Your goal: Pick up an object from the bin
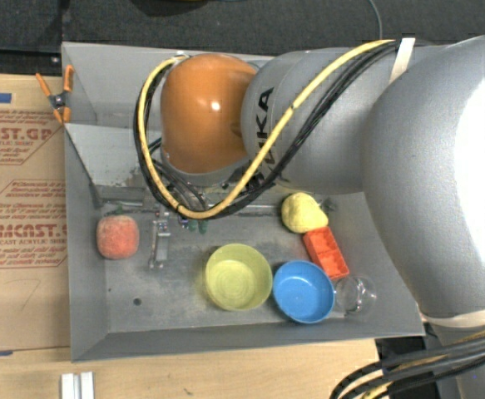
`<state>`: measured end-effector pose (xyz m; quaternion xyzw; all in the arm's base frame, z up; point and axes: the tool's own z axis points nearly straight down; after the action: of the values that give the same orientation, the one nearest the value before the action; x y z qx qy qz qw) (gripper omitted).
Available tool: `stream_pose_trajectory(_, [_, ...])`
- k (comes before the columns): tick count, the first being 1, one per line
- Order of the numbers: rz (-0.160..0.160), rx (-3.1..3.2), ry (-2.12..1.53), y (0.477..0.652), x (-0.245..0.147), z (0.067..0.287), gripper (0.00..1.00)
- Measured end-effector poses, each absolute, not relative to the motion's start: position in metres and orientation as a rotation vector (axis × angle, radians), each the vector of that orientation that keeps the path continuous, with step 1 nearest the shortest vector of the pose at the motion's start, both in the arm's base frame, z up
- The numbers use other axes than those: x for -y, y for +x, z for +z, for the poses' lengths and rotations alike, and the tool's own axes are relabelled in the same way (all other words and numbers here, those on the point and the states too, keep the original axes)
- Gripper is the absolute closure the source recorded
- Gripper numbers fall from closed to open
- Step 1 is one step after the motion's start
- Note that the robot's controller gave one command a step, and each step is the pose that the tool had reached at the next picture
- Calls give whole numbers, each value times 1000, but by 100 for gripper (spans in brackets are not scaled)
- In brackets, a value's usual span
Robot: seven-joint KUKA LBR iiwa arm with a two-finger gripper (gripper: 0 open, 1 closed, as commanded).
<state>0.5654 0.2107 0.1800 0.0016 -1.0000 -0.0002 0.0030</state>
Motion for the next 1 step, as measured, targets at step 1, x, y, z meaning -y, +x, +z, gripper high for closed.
stream_pose_trajectory(1, [-3, 3143, 0, 567, -209, 185, 0])
